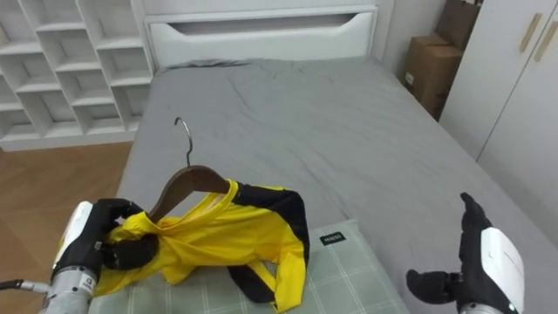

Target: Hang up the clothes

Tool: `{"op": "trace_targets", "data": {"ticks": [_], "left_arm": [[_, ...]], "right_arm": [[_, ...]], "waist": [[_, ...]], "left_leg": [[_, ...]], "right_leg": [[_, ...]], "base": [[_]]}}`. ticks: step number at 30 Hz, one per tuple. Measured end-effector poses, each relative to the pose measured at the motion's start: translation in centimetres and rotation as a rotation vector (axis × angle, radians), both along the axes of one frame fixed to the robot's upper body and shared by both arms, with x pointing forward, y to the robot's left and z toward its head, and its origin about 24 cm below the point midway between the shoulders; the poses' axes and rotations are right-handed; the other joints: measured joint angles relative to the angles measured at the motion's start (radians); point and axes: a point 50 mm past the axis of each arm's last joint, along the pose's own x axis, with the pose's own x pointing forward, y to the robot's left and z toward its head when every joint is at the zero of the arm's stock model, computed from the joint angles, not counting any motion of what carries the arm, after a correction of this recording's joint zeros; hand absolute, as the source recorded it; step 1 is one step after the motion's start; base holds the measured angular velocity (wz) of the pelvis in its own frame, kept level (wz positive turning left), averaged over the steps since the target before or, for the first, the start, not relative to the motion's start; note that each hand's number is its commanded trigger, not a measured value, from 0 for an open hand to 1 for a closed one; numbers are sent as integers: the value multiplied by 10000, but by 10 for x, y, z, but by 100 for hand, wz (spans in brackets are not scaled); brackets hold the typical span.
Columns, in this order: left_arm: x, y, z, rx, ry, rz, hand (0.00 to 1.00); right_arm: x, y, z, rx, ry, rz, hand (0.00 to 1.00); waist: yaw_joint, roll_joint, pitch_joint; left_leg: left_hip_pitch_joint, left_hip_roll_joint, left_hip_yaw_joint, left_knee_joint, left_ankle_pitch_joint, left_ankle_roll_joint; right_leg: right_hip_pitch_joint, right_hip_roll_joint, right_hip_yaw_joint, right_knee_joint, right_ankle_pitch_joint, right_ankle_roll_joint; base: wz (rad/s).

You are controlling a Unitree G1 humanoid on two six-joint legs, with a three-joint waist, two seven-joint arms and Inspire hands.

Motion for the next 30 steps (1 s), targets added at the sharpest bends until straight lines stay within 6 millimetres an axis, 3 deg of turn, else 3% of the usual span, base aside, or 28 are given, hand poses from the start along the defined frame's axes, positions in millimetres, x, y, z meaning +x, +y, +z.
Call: {"op": "trace_targets", "data": {"ticks": [4,9,15,20,25,30], "left_arm": [[0,0,3,13,-82,23,100],[-2,0,0,-3,132,127,100],[-2,0,0,-18,140,104,100],[-1,-2,3,40,79,-78,100],[0,-2,8,349,-144,-207,100],[0,-4,7,422,-102,-334,100]], "right_arm": [[1,3,0,-17,5,90,0],[1,6,-3,80,344,268,0],[11,19,-3,207,1109,1668,0],[26,28,16,-467,1097,2902,0],[39,34,41,-1088,533,3698,0],[47,41,48,-1440,529,4123,0]], "waist": [[74,42,14],[9,112,23],[70,130,24],[191,103,38],[320,-168,167],[319,-277,146]], "left_leg": [[-23,0,-13,-1,-2,-1],[-70,6,-148,7,-3,-2],[-93,29,-149,39,-5,-5],[-187,25,-132,64,-4,-5],[-233,20,-132,99,-4,-5],[-408,-2,-170,142,-3,-2]], "right_leg": [[4,-7,-61,-1,1,-1],[5,-32,-453,6,2,-2],[-22,-25,-436,28,2,-3],[-176,-39,-450,157,4,-6],[-192,-46,-459,128,3,-5],[-333,-73,-498,158,3,-5]], "base": [[4],[8],[0],[0],[0],[3]]}}
